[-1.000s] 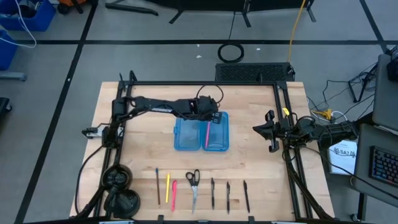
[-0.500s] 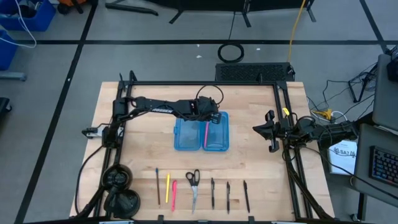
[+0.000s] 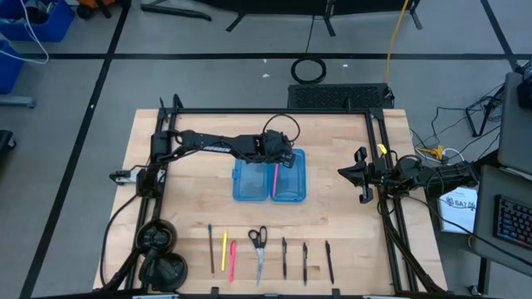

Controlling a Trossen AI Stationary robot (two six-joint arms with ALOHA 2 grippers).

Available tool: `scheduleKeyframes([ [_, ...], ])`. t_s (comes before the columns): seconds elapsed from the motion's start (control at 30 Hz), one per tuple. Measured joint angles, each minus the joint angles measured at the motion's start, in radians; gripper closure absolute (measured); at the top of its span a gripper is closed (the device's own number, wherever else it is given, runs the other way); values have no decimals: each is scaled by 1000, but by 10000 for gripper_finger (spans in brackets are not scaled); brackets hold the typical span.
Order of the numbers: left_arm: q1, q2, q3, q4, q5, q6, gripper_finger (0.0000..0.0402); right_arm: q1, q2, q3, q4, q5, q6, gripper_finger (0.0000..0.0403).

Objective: Pick & place school supplies into a supply box
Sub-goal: Put the pink pencil into the blue supply box

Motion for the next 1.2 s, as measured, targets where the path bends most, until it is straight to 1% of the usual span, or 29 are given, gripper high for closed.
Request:
scheduleKeyframes([
  [0.1,0,0,0,-3,8,6,388,0,0,0,0,0,0,403],
  [0.27,0,26,0,-15,17,6,394,0,0,0,1,0,0,403],
  [0.47,0,74,0,27,60,6,388,0,2,0,7,0,-3,403],
  [0.53,1,89,0,23,61,11,393,0,7,0,12,1,-1,403],
  [0.67,3,109,0,37,67,23,392,0,11,0,12,1,-6,403],
  [0.73,5,113,0,49,74,28,376,0,12,0,5,-1,-6,403],
  [0.97,6,104,0,53,91,49,301,0,15,0,8,0,-6,403],
  [1.07,6,97,4,57,92,59,280,0,15,0,8,0,-2,403],
  [1.2,6,95,33,53,98,79,261,0,15,0,9,-2,0,403],
])
